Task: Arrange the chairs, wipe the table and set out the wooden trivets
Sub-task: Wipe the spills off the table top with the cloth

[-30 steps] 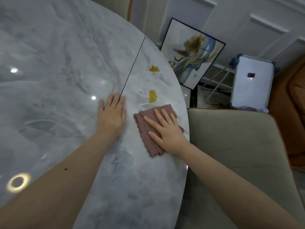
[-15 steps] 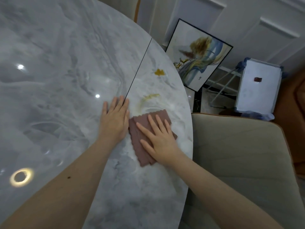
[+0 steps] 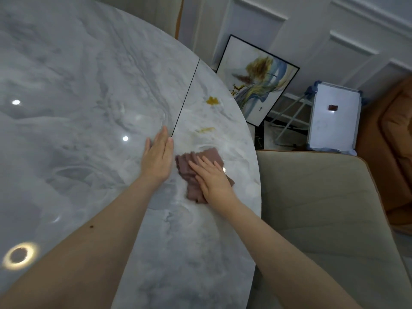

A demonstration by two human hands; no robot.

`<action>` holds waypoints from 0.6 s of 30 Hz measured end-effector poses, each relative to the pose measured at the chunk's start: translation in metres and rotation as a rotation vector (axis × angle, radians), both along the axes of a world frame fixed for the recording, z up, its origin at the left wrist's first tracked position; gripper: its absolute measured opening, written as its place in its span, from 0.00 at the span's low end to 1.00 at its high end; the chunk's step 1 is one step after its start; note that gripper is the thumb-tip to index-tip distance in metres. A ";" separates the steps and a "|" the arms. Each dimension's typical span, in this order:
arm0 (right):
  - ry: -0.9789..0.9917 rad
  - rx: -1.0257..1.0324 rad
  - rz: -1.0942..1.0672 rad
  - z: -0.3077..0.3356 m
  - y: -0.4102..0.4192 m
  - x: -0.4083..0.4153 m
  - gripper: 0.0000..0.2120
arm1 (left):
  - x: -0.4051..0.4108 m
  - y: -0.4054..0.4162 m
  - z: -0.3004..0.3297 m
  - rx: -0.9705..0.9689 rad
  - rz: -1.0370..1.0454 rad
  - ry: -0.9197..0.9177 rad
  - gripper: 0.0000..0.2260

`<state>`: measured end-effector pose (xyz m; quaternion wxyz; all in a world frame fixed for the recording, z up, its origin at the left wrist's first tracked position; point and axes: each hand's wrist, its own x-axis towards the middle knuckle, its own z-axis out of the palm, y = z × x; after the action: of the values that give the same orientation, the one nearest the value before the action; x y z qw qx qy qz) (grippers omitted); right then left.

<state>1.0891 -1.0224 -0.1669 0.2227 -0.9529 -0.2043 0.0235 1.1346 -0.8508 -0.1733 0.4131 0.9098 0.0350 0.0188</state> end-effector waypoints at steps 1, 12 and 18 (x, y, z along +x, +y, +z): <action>0.021 0.104 -0.009 0.004 -0.007 -0.005 0.22 | 0.000 0.002 0.001 -0.022 -0.014 0.027 0.22; 0.061 0.066 -0.470 0.045 -0.032 0.062 0.26 | 0.019 -0.011 0.003 0.242 -0.093 -0.087 0.22; 0.013 -0.201 -0.356 0.003 -0.033 0.086 0.24 | 0.071 -0.011 0.005 0.387 -0.043 -0.104 0.29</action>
<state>1.1751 -1.0556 -0.1643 0.1283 -0.9913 -0.0278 0.0103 1.2054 -0.8618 -0.1684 0.2322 0.9705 -0.0099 0.0634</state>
